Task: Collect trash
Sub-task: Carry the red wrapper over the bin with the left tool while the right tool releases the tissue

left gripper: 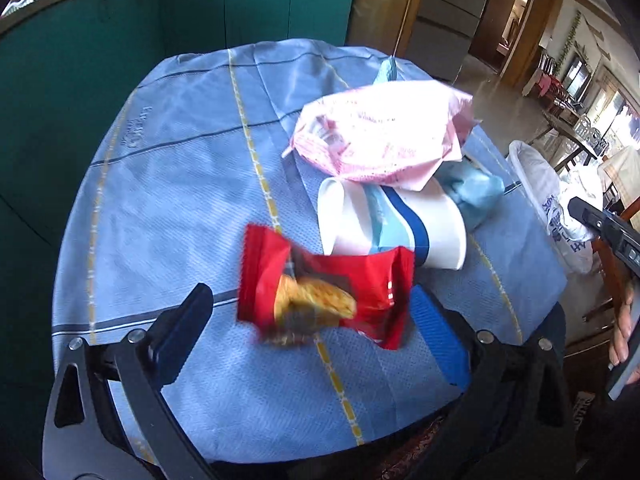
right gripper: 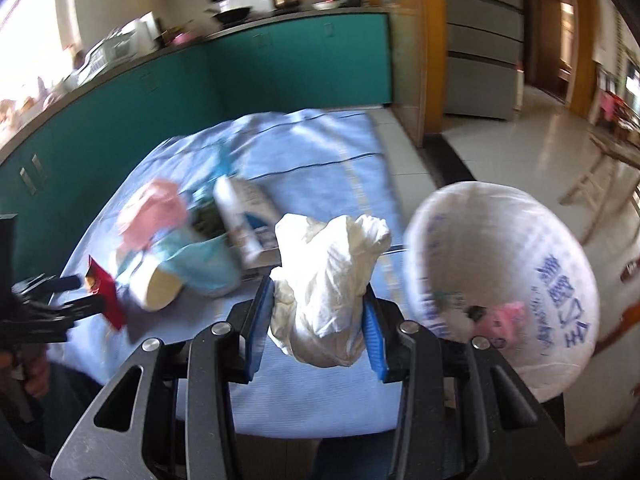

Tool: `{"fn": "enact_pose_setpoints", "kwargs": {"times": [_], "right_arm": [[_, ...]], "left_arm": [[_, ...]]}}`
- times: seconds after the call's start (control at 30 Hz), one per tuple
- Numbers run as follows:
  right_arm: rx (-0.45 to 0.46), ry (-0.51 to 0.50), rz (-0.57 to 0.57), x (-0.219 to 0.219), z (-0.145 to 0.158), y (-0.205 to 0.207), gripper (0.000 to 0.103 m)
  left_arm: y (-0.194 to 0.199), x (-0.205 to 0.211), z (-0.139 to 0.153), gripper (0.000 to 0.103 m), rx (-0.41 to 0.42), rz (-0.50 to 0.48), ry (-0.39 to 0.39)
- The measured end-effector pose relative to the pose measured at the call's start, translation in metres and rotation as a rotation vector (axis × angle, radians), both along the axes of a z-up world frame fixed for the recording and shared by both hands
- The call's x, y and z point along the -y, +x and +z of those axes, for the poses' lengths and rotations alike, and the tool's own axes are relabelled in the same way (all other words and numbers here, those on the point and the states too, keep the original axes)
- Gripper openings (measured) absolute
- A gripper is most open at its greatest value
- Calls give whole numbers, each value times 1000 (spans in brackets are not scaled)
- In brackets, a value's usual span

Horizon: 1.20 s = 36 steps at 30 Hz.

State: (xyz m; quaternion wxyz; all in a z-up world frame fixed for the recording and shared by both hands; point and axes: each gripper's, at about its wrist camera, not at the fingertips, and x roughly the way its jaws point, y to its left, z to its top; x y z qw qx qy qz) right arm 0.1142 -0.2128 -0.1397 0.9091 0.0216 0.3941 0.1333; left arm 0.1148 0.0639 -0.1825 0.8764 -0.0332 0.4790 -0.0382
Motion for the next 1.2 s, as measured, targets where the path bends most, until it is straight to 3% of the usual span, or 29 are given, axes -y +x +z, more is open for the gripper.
{"fn": "enact_pose_setpoints", "kwargs": {"times": [0.27, 0.47, 0.6, 0.67, 0.7, 1.2], "right_arm": [[-46, -47, 70, -26, -14, -6, 42], [-61, -53, 78, -32, -20, -5, 42], [-72, -54, 76, -34, -24, -4, 42], [-73, -57, 76, -35, -24, -5, 42], [-72, -58, 75, -35, -24, -4, 42], [-75, -56, 71, -35, -25, -2, 42]], "left_arm": [[11, 5, -21, 97, -5, -14, -41], [-1, 11, -4, 83, 67, -56, 29], [-9, 14, 8, 80, 110, -56, 69], [-13, 12, 16, 66, 131, -49, 69], [-15, 10, 21, 64, 138, -46, 59], [-26, -9, 56, 58, 232, -1, -1]]}}
